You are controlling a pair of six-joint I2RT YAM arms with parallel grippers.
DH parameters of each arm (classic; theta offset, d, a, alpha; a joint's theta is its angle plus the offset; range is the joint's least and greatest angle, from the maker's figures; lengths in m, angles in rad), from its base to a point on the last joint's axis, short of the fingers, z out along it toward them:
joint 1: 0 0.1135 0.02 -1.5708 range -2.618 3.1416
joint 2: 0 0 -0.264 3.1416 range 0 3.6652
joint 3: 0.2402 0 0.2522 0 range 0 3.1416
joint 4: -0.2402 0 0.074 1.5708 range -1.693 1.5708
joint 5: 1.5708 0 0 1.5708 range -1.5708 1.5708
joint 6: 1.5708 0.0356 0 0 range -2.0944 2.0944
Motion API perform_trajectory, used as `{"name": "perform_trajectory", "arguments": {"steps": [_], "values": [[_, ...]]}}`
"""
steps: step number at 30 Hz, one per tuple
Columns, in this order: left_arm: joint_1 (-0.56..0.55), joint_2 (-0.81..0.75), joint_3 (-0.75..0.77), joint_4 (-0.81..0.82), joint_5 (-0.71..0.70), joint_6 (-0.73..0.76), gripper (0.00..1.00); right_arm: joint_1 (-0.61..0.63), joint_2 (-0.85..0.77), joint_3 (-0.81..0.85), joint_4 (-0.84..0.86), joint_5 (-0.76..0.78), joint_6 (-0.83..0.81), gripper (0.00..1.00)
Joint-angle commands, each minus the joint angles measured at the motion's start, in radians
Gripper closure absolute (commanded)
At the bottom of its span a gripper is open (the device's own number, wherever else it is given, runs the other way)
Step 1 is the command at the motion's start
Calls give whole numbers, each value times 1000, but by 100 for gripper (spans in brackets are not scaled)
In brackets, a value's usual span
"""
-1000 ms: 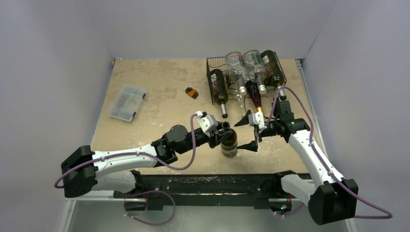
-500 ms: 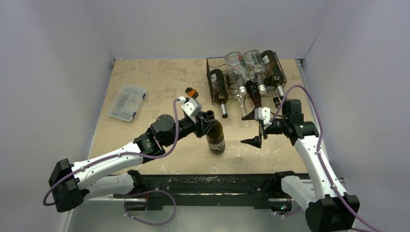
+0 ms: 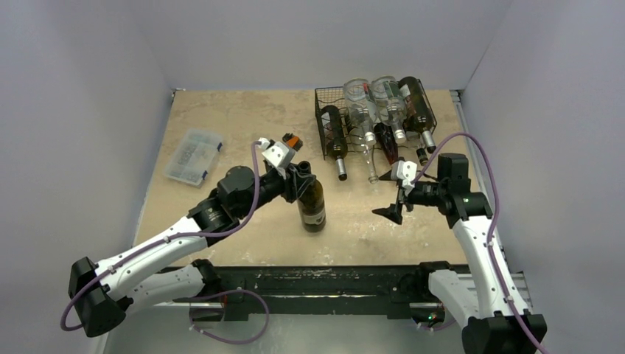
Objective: Take the wine bottle off the wine rack
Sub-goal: Place the wine bottle at the center of the board.
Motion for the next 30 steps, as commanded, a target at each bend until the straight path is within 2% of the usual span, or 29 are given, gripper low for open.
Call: {"name": "perform_trajectory", "arguments": {"steps": [1,16,30], "values": [[52,-50,100,87,0,-26,100,-9,-11,-21,42,71,30,1],[264,-13,154,12,55,-82,100,-11,-24,-55,69,127,24,1],[489,170,315,24,114,-59,100,-13,-7,-58,65,149,12,1]]}}
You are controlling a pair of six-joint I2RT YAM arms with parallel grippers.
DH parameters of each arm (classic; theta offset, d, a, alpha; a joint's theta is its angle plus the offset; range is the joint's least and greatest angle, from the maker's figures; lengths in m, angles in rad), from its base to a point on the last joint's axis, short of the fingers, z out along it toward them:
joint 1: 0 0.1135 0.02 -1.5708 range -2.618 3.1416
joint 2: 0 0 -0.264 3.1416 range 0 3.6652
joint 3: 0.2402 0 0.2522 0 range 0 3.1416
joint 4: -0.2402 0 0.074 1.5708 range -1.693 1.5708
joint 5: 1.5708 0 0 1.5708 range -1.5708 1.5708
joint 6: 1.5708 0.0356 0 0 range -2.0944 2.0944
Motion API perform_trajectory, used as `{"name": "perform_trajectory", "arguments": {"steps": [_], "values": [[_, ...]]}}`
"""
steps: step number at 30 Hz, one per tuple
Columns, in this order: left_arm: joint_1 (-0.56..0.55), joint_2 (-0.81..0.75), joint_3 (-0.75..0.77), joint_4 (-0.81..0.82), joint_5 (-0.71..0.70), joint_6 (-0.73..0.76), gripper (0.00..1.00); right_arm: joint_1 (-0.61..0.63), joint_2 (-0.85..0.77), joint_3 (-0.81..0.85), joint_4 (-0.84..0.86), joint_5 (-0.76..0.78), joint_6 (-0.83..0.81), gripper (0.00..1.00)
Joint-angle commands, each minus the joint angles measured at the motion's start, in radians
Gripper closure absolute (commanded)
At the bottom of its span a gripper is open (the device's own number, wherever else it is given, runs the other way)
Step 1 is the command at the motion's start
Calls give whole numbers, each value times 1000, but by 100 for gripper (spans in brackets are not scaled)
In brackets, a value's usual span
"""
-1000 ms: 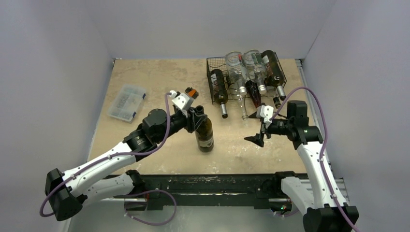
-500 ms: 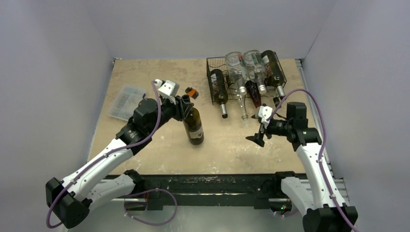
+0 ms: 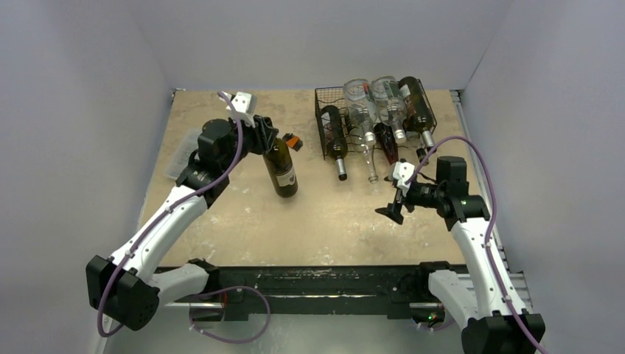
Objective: Take the wine bottle off the wine rack
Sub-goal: Place the wine bottle at the center of the board.
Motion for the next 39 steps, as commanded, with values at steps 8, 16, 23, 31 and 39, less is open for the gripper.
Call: {"name": "perform_trajectory", "arguments": {"steps": [8,16,23,31,39], "values": [[126,142,216,168,40,-2,100,-6,24,-4,40,59,19,1],[198,247,304,186,11,12,100,-17,51,19,127,136,154,1],[250,309,345,199,-1,34,100,-26,76,6,262,323,310,1],[300,378,401,216,-1,39,100,-33,108,4,314,419,379,1],[339,440,454,225,14,34,100,-37,123,7,308,426,366,1]]}}
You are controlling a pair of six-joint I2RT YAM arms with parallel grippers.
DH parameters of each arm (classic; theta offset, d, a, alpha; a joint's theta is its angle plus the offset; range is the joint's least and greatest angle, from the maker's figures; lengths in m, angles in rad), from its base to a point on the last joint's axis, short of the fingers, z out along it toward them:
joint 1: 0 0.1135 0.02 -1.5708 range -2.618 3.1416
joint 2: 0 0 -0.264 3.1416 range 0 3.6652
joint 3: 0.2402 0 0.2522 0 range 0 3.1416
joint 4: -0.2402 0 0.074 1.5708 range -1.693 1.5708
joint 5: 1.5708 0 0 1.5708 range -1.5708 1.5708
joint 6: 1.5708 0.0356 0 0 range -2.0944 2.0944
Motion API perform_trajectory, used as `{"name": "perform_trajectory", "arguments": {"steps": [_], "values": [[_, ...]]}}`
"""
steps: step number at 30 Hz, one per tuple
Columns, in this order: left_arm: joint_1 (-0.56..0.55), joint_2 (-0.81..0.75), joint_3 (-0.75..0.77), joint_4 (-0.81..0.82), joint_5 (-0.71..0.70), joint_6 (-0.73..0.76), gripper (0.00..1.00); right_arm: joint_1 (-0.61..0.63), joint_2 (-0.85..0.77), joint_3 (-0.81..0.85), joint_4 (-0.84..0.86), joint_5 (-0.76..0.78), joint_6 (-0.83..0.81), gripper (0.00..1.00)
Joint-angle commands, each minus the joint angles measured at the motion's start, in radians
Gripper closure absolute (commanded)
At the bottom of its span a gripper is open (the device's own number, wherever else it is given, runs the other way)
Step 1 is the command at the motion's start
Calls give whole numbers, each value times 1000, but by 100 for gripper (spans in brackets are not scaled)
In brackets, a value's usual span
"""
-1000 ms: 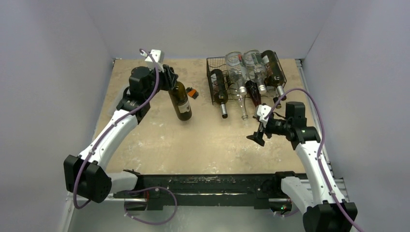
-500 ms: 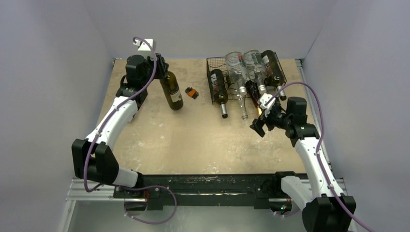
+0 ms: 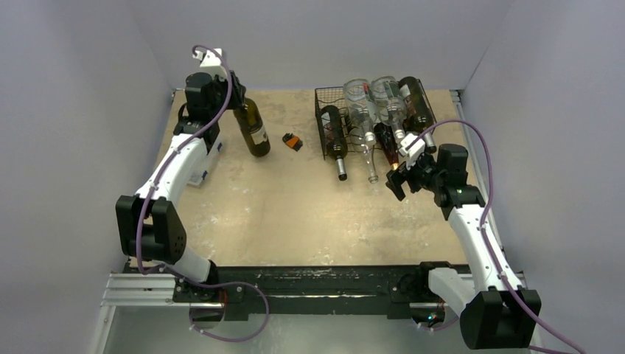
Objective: Take the wine bottle off the wine rack
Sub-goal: Place the wine bottle at the center of the board.
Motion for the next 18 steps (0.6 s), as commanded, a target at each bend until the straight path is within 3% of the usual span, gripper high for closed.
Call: {"name": "perform_trajectory", "arguments": {"steps": [1,18], "values": [[26,8,102,170,14,2,100,-5,7,7,28,22,9,1],[37,112,157,245,14,148,100,-6,27,8,19,16,-10,1]]}}
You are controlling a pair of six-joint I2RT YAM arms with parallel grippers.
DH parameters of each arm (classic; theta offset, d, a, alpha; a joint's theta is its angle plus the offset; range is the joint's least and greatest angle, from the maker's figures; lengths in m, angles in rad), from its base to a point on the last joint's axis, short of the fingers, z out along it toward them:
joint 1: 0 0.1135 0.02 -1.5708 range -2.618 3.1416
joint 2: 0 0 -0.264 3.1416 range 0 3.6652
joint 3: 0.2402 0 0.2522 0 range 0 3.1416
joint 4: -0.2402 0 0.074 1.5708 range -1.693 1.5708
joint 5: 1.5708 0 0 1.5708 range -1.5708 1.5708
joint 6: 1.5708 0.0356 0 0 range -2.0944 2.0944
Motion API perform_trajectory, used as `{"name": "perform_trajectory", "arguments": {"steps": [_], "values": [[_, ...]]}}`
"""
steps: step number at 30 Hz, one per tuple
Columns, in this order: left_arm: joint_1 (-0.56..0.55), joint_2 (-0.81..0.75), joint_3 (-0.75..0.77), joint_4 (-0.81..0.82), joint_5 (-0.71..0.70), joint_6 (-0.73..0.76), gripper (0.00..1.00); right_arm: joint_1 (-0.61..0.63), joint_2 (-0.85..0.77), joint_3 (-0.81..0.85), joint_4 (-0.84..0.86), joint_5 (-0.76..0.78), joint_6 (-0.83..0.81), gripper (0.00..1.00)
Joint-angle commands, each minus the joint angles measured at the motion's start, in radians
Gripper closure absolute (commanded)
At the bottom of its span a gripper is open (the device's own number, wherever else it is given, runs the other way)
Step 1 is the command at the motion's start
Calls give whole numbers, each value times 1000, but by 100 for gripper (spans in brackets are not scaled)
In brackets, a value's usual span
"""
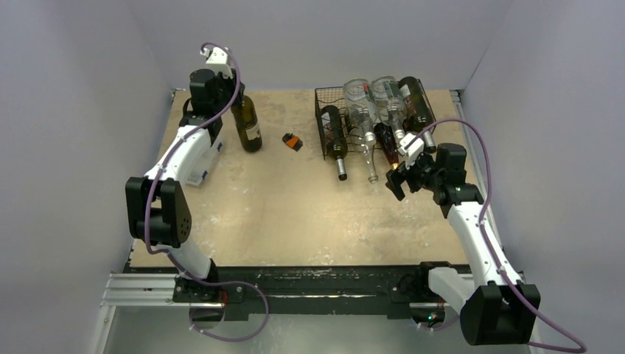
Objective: Take the wine bottle off the wine rack
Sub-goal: Place the wine bottle at the center of the board.
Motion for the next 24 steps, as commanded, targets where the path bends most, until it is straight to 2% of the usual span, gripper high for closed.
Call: {"name": "perform_trajectory", "arguments": {"steps": [1,10,14,24], "values": [[6,-24,86,187,4,71,100,-6,3,8,15,5,-9,1],[5,-19,36,231,-2,98,100,-8,6,9,13,0,-13,1],[6,-26,10,233,3,94,90,-7,8,9,11,-2,-15,1],[7,-44,-39,240,11,101,80,-9,3,12,2,-15,-15,1]]}}
